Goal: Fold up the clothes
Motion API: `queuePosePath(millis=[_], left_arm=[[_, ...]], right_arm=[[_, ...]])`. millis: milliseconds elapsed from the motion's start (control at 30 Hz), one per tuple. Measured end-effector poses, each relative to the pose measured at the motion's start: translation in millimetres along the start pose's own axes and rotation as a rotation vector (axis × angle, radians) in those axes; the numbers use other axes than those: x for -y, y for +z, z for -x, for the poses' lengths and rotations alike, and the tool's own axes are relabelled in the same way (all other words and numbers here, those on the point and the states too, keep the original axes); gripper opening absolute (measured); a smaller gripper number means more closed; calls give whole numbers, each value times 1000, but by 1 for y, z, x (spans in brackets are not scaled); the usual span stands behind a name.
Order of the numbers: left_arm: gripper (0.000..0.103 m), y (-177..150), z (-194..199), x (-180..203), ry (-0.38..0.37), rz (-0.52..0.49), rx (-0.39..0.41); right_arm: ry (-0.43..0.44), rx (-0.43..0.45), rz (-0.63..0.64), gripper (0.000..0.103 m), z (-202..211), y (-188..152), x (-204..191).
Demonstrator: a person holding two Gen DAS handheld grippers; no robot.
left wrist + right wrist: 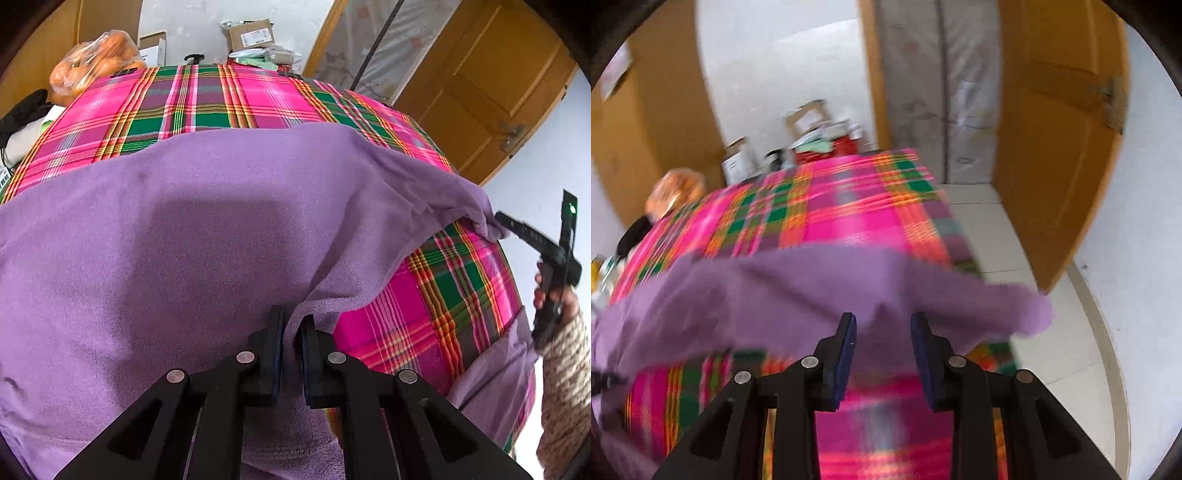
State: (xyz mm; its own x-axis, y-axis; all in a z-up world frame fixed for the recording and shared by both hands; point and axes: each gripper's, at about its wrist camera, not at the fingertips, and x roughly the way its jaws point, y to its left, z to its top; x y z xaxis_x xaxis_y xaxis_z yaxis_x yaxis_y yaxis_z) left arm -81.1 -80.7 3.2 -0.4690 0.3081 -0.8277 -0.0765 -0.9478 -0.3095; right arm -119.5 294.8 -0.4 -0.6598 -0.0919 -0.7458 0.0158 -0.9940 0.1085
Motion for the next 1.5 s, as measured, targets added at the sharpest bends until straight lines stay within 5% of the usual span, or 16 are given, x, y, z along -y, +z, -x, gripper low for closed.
queuePosePath(millis=[200, 300, 533, 700, 800, 933, 1300, 1433, 1500], left_arm=[[9, -2, 1, 2, 10, 0, 5], [9, -5, 3, 4, 22, -10, 6], [9, -5, 1, 11, 56, -47, 3], [10, -3, 0, 12, 64, -54, 4], [10, -3, 0, 13, 70, -52, 10], [6, -2, 2, 9, 52, -36, 9], [4, -6, 30, 8, 19, -57, 50], [4, -13, 32, 12, 7, -97, 31], [4, -16, 29, 13, 9, -121, 8]], right_arm=[[327, -68, -226, 34, 0, -25, -5], [381, -69, -331, 51, -9, -25, 4], [477, -86, -576, 52, -41, -23, 24], [469, -57, -635, 45, -47, -22, 32], [439, -54, -644, 20, -45, -22, 37], [401, -4, -661, 5, -31, -26, 50], [244, 174, -558, 4, 45, -21, 59], [179, 122, -544, 4, 51, -35, 62], [148, 25, -574, 4, 33, -47, 68]])
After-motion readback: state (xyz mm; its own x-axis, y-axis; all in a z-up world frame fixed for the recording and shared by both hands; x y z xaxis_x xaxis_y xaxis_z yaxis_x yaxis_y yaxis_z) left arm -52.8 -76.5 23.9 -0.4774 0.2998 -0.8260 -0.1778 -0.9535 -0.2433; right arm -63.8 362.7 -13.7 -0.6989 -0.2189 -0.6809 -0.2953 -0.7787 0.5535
